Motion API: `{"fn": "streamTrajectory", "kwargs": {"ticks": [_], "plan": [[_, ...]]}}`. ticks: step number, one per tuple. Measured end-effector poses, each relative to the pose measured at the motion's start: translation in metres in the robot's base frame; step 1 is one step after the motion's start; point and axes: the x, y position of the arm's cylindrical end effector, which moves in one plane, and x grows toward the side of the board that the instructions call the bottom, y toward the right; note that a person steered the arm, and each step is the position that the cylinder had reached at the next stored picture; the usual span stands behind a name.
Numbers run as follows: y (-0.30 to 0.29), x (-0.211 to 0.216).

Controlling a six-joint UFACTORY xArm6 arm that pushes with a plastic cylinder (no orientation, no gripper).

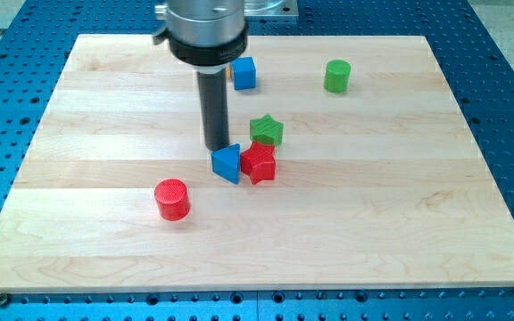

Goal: Move the green star above the red circle

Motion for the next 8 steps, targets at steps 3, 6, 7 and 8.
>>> {"fn": "streamTrajectory", "kwargs": {"ticks": [3,6,7,8], "plan": [[0.125,-0.084],[0.109,-0.011],[0.082,-0.003],[0.065,-0.003]]}}
